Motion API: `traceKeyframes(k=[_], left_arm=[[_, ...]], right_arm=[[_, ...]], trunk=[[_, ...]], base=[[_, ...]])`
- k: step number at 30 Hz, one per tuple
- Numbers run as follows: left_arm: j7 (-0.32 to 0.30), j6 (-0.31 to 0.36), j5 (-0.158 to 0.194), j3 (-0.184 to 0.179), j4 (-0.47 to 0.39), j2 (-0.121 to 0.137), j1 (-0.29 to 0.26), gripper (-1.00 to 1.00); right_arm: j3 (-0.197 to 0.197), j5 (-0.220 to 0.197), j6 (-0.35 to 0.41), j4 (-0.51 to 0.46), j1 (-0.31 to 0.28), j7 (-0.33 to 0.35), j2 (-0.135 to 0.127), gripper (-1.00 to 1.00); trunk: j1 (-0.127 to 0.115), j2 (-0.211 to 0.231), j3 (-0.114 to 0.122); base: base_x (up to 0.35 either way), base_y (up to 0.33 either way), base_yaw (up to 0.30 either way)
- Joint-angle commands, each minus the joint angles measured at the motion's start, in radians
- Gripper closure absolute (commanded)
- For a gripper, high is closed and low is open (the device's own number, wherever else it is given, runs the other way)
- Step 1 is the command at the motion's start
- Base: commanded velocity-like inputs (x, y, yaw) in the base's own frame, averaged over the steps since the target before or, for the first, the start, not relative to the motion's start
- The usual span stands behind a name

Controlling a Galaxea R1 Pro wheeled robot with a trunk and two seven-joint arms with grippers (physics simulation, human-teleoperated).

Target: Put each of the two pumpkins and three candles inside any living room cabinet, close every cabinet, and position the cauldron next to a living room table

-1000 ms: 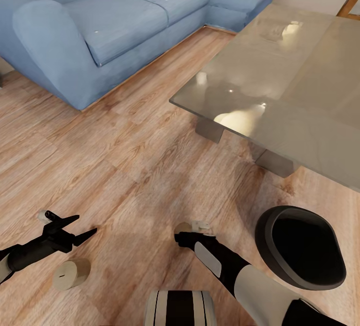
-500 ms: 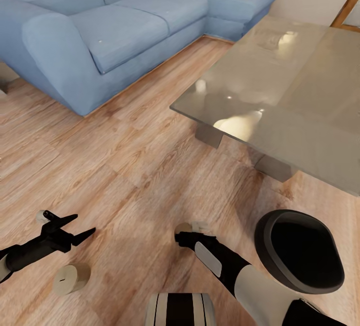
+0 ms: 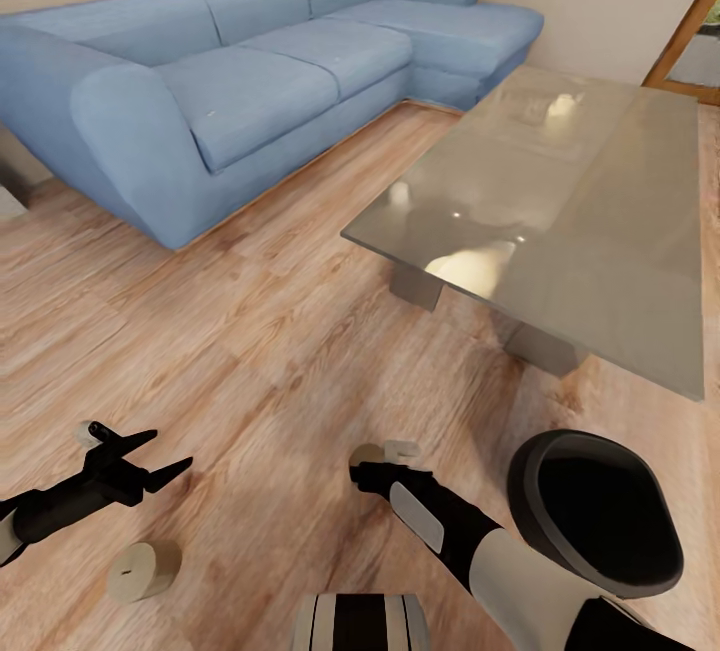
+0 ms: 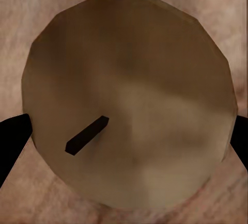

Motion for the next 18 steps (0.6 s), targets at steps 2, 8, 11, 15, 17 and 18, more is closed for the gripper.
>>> traceKeyframes(k=[2, 8, 11, 15, 17, 18], left_arm=[[-0.004, 0.01, 0.004, -0.004, 0.001, 0.001, -0.001, -1.0], [-0.004, 0.01, 0.003, -0.003, 0.001, 0.001, -0.001, -1.0], [-0.004, 0.01, 0.003, -0.003, 0.001, 0.001, -0.001, -1.0], [-0.004, 0.01, 0.003, -0.003, 0.001, 0.001, -0.001, -1.0], [-0.004, 0.01, 0.003, -0.003, 0.001, 0.001, -0.001, -1.0], [-0.004, 0.01, 0.003, -0.003, 0.001, 0.001, -0.001, -1.0]], right_arm=[[0.006, -0.009, 0.002, -0.002, -0.001, -0.008, -0.001, 1.0], [0.006, -0.009, 0.003, -0.006, -0.001, -0.008, -0.001, 1.0], [0.006, -0.009, 0.002, -0.006, -0.001, -0.008, -0.002, 1.0], [0.005, -0.009, 0.002, -0.007, -0.001, -0.009, -0.002, 1.0], [0.005, -0.009, 0.001, -0.007, -0.001, -0.009, -0.002, 1.0], [0.005, -0.009, 0.001, -0.008, -0.001, -0.009, -0.002, 1.0]], trunk=[[-0.001, 0.0, 0.007], [-0.004, 0.002, 0.03], [-0.005, 0.002, 0.042], [-0.007, 0.003, 0.058], [-0.008, 0.004, 0.066], [-0.008, 0.004, 0.07]], base=[[-0.18, 0.068, 0.0], [-0.139, 0.058, 0.0], [-0.006, 0.003, 0.0], [-0.001, 0.0, 0.001], [0.0, 0.0, 0.083], [0.0, 0.0, 0.178]])
